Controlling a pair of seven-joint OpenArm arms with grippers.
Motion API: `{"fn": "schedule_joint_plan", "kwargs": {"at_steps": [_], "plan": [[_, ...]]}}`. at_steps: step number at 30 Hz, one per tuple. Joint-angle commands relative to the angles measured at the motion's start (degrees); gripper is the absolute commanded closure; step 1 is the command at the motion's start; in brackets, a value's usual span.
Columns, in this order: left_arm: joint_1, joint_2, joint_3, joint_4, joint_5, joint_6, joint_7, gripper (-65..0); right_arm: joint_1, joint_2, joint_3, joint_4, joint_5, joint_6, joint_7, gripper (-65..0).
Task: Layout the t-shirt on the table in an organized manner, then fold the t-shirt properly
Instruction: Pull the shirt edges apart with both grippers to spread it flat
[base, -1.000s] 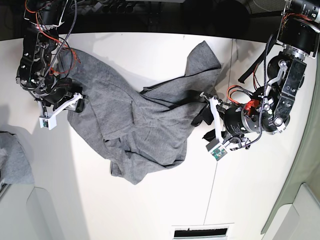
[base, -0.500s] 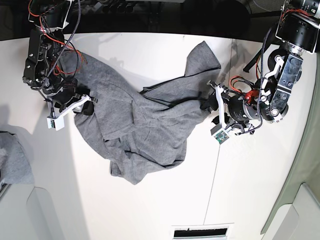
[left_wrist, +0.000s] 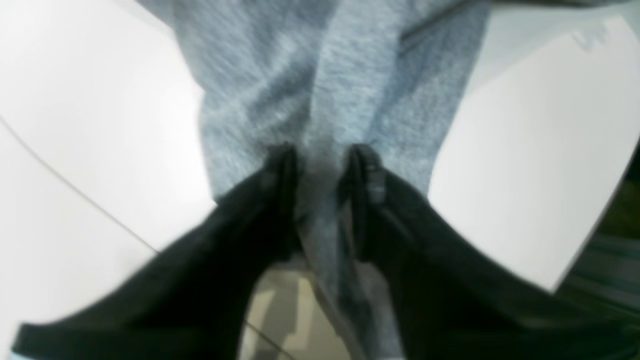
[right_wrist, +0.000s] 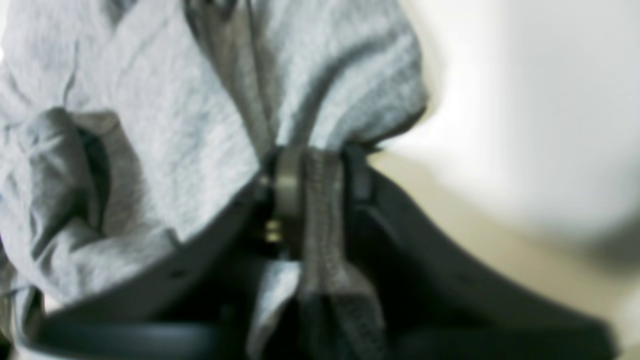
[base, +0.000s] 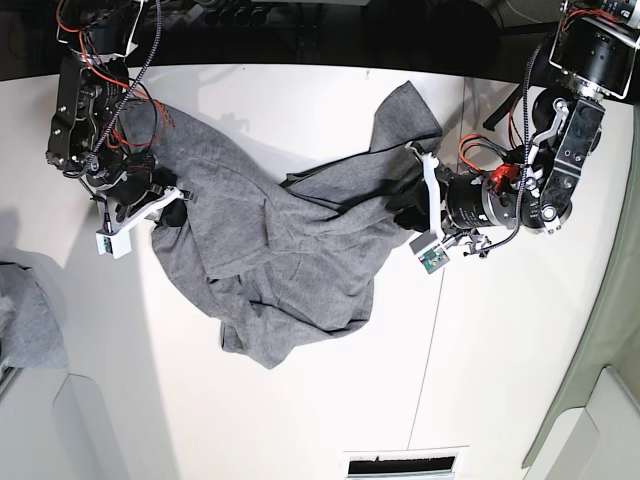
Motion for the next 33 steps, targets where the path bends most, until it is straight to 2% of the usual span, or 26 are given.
{"fn": "schedule_joint_plan", "kwargs": {"at_steps": [1, 4, 9, 12, 14, 20, 24, 26, 28, 33], "plan": [[-1.07, -0.48, -0.35, 0.81, 0.09, 0.02, -1.77, -13.0, 0.39, 0.2, -0.09, 0.28, -0.39, 0.24, -0.63, -1.7], [-1.05, -0.46, -0.35, 0.79, 2.1, -0.02, -2.34, 0.0, 0.39, 0.2, -0.09, 0.28, -0.46, 0.26, 1.14, 0.0], [-1.68, -0.52, -0.35, 0.81, 7.32, 0.33, -2.32, 0.0, 1.44, 0.39, 0.02, 0.28, -0.48, 0.48, 2.08, 0.0], [-3.45, -2.1, -0.35, 0.81, 8.37, 4.22, -2.27, 0.0, 2.71, 1.49, 0.02, 0.59, -0.39, 0.68, 2.12, 0.0], [-4.81, -3.87, -0.35, 0.83, 8.39, 5.49, -2.29, 0.0, 3.65, 2.43, 0.02, 0.9, -0.42, 0.66, 1.92, 0.0], [-10.78, -10.97, -0.37, 2.86, 6.21, 5.81, -2.32, 0.0, 4.22, 4.09, 0.07, 1.97, 1.14, 0.68, 1.66, 0.0], [-16.31, -13.46, -0.37, 6.8, 4.72, 5.55, -1.57, 0.0, 4.15, 3.96, 0.07, 1.97, 1.92, 0.85, 1.49, 0.0], [-18.53, -14.47, -0.37, 9.25, 2.43, 5.55, 0.7, 0.0, 4.15, 4.0, 0.07, 1.97, 3.54, 3.04, 1.18, 0.0], [-19.76, -15.91, -0.37, 11.61, 0.55, 5.57, 2.86, 0.0, 4.15, 3.98, 0.07, 1.97, 3.93, 3.72, 1.05, 0.0], [-19.96, -22.93, -0.42, 19.15, 0.52, 5.9, 3.37, 0.0, 4.17, 4.57, 1.33, 1.97, 3.65, 3.67, 1.29, 0.0]]}}
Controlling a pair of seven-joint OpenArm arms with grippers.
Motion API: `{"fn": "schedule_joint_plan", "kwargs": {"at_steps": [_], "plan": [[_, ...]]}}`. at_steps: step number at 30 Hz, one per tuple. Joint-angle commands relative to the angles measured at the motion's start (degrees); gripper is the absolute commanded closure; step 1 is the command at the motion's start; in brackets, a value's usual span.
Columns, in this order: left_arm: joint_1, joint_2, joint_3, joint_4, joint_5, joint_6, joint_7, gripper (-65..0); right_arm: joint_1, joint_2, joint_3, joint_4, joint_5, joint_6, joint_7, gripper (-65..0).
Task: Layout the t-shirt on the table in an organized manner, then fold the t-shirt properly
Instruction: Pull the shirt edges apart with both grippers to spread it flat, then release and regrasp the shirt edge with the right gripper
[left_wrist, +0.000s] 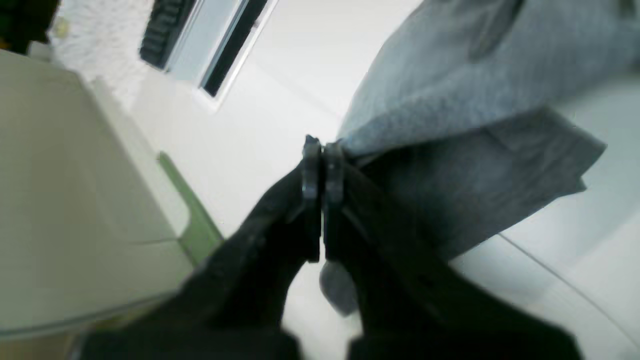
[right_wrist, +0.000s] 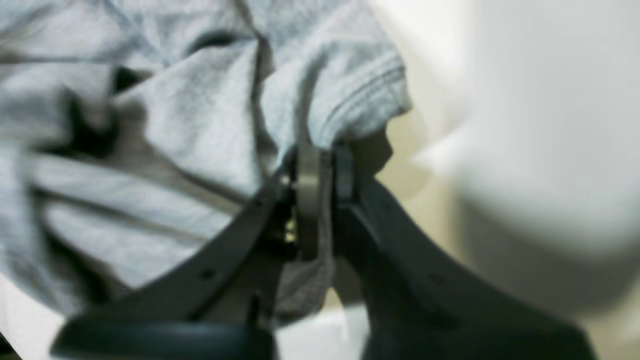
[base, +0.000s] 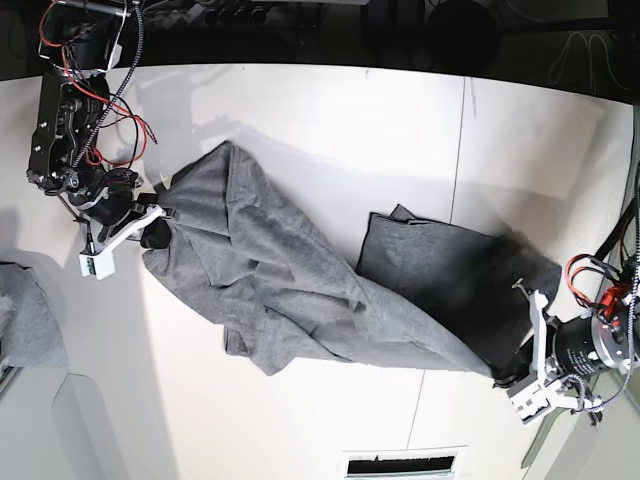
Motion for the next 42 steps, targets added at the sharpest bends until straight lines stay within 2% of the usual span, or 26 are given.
{"fn": "schedule_joint_plan", "kwargs": {"at_steps": [1, 3, 5, 7, 9, 12, 14, 15, 16, 19, 21, 24, 27, 29, 34, 38, 42], "plan": [[-1.7, -2.38, -0.79, 2.78, 0.13, 1.46, -0.66, 0.0, 1.07, 1.2, 0.74, 1.03, 0.76, 0.46, 1.33, 0.0], [-1.68, -5.35, -0.79, 7.23, -2.69, 3.37, 1.53, 0.0, 1.07, 1.73, 1.46, 1.03, 0.76, 0.48, 1.33, 0.0], [-1.31, -7.65, -0.79, 11.91, -7.32, 3.52, 4.85, 0.0, 1.05, 2.16, 1.64, 1.03, 0.7, 0.48, 1.29, 0.0], [0.79, -9.16, -0.79, 16.57, -9.84, 3.21, 6.97, 0.0, 1.05, 2.27, 1.64, 1.03, 0.09, 0.48, 1.27, 0.0], [4.76, -9.88, -0.76, 20.52, -12.59, 1.4, 8.02, 0.0, 1.03, 2.27, 1.64, 1.03, 0.07, 0.48, 1.27, 0.0], [13.27, -8.46, -0.76, 23.41, -19.71, -3.21, 8.74, 0.0, 0.92, 2.27, 1.64, 1.03, 0.04, 0.48, 1.29, 0.0], [18.84, -5.6, -0.76, 23.43, -23.41, -6.88, 8.72, 0.0, 0.94, 2.27, 1.64, 1.03, -0.17, 0.48, 1.31, 0.0], [21.09, -3.76, -0.76, 23.32, -24.44, -7.51, 8.7, 0.0, 0.94, 2.27, 1.64, 1.03, -0.33, 0.48, 1.36, 0.0], [22.77, -1.9, -0.76, 22.91, -24.39, -7.51, 8.72, -0.4, 0.92, 2.27, 1.64, 1.03, -0.39, 0.48, 1.36, 0.0], [25.2, 2.64, -0.76, 20.7, -23.54, -7.51, 8.72, -16.6, 0.92, 2.25, 1.62, 1.03, -0.31, 0.46, 1.36, 0.0], [25.29, 4.33, -0.76, 18.86, -22.16, -7.51, 8.74, -23.3, 0.92, 2.25, 1.62, 1.03, -0.31, 0.48, 1.36, 0.0], [25.07, 4.87, -0.76, 16.61, -20.24, -7.51, 8.7, -23.9, 0.92, 2.27, 1.62, 1.03, -0.26, 0.46, 1.33, 0.0], [24.81, 4.87, -0.76, 15.08, -17.9, -7.51, 8.7, -23.9, 0.94, 2.27, 1.64, 1.03, 1.42, 0.48, 1.22, -18.1], [24.79, 4.85, -0.79, 14.14, -16.94, -7.04, 8.68, -23.9, 0.96, 2.27, 1.64, 1.25, 3.85, 1.22, 0.52, -24.2], [24.81, 4.85, -0.83, 12.15, -13.11, -2.23, 8.2, -23.9, 0.92, 2.08, 1.64, 5.92, 10.6, 5.01, -4.94, -24.4], [24.81, 4.87, -0.87, 9.44, -9.25, 1.29, 5.88, -23.9, 0.94, 1.64, 0.76, 12.41, 11.87, 5.42, -7.93, -24.4], [24.81, 4.9, -0.94, 3.74, -4.98, 5.05, 2.4, -23.9, 0.92, 1.64, -2.95, 13.62, 11.19, 5.42, -8.35, -24.4]]}}
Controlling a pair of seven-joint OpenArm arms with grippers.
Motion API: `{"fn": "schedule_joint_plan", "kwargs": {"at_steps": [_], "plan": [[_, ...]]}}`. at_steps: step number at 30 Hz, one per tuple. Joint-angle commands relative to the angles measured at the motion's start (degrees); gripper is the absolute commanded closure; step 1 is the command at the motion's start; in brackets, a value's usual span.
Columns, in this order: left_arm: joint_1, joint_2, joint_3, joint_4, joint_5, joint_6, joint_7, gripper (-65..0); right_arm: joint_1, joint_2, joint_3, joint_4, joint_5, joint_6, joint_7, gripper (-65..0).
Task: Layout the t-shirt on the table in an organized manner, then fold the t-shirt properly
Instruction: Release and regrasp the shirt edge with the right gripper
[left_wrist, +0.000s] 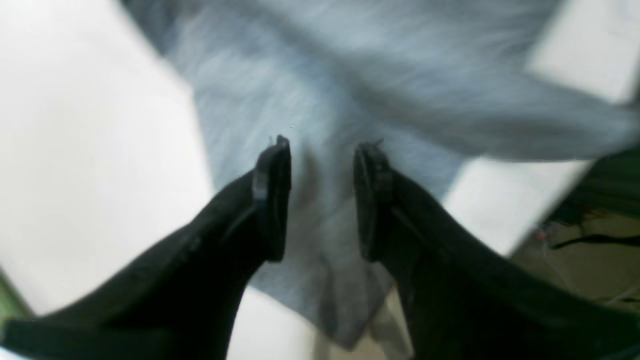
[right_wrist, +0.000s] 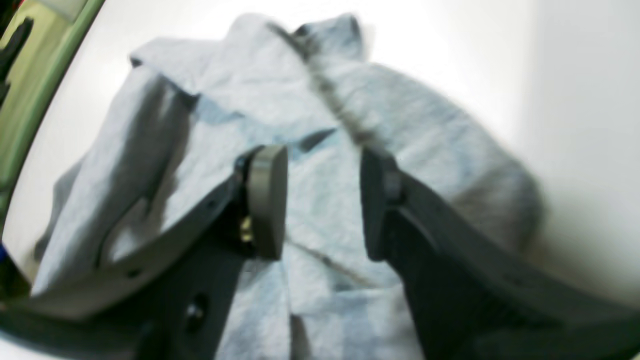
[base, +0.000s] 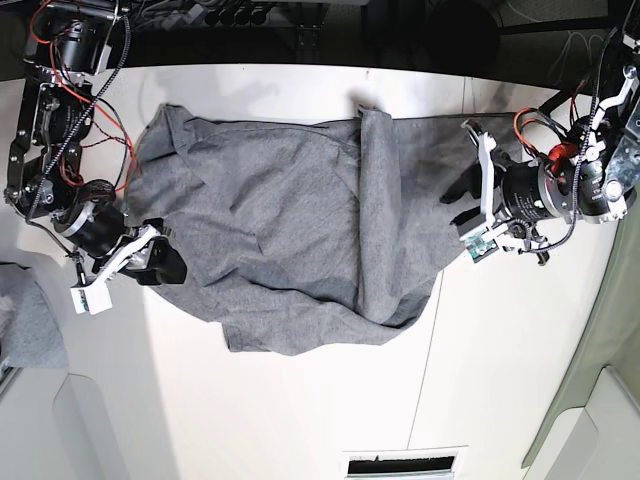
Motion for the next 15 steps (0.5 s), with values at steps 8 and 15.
{"fn": "schedule_joint_plan", "kwargs": {"at_steps": [8, 15], "plan": [[-0.9, 3.28, -9.77, -13.75, -2.89, -0.09, -3.19, -20.6, 0.94, 0.46, -12.7, 0.63, -11.78, -0.9, 4.87, -25.8], [-0.92, 7.65, -20.57, -26.49, -6.78, -4.85, -3.21, -20.6, 0.96, 0.44, -17.66, -6.16, -15.43, -0.92, 9.49, -35.0]]}}
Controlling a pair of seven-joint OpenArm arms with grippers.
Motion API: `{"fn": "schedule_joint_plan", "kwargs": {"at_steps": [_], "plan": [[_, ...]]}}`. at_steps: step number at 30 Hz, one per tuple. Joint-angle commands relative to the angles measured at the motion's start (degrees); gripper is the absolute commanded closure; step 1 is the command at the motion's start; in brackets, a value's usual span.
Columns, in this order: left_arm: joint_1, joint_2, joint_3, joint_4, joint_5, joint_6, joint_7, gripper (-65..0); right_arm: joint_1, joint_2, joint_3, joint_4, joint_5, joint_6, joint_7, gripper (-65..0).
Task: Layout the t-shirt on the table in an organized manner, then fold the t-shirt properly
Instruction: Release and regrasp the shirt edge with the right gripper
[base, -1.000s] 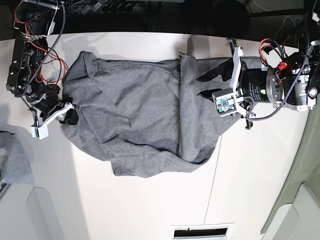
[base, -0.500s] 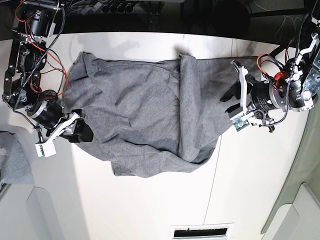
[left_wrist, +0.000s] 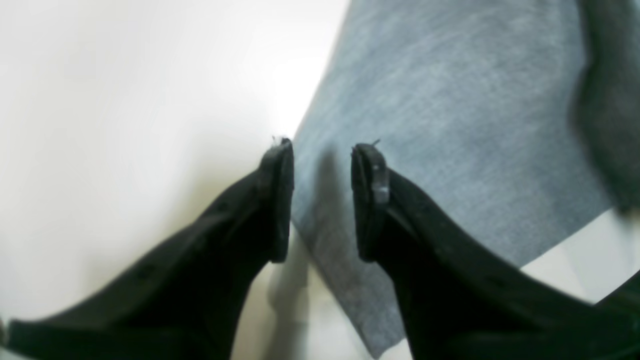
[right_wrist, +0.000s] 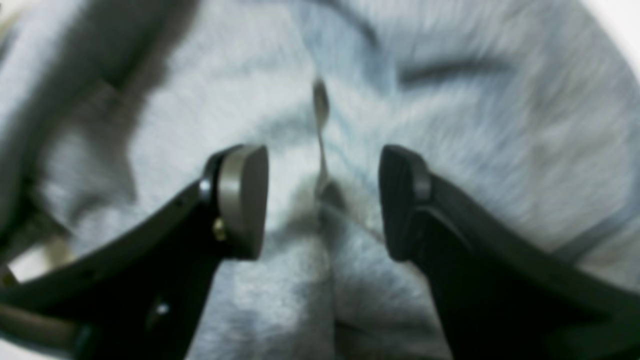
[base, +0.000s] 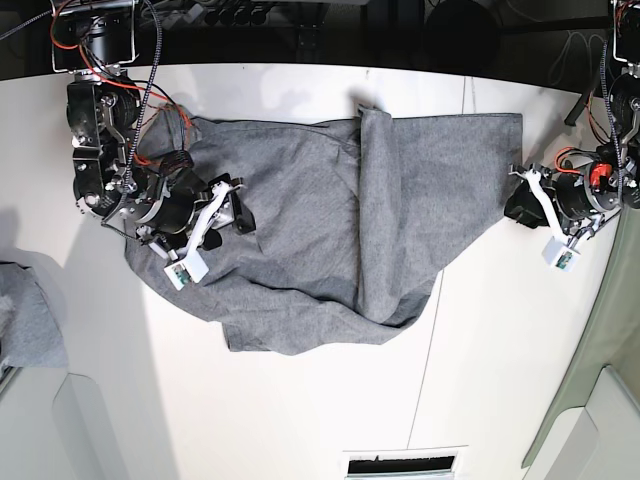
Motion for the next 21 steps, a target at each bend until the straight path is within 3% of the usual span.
{"fn": "schedule_joint_plan", "kwargs": {"at_steps": [1, 6, 10, 13, 15, 18, 20, 21], "plan": [[-0.74, -0.46, -0.63, -0.74, -0.79, -0.57, -0.9, -20.6, 1.14, 0.44, -0.04, -0.37, 0.76, 0.15, 1.86, -35.0], [-0.72, 1.16, -0.63, -5.86, -0.7, -0.7, -1.88, -20.6, 0.96, 0.42, -1.53, -3.1, 1.11, 0.24, 2.01, -34.9], [-0.7, 3.23, -0.59, -8.0, -0.55, -3.52, -1.81, -20.6, 1.03, 0.26, -5.01, -3.08, 1.14, 0.85, 2.03, -34.9], [-0.72, 4.33, -0.57, -8.52, -0.52, -3.52, -1.92, -20.6, 1.05, -0.46, -8.02, -3.08, 1.09, 0.81, 2.03, -34.7], [-0.74, 4.76, -0.57, -8.5, -0.5, -3.5, -1.92, -15.4, 1.07, -0.52, -10.1, -3.08, 1.07, 0.5, 2.03, -34.3], [-0.76, 4.79, -0.57, -8.52, -0.35, -3.5, -1.95, 0.0, 1.05, -0.52, -11.76, -3.08, 0.61, -0.04, 2.01, -20.7], [-0.76, 4.76, -0.57, -8.5, 0.24, -3.48, -1.92, 0.0, 1.11, -0.52, -11.74, -3.04, 0.66, -0.04, 2.29, -10.8], [-0.76, 4.74, -0.57, -8.5, 0.74, -3.48, -1.92, 0.0, 1.14, -0.52, -11.58, -2.89, 0.66, -0.04, 2.49, -9.5]]}}
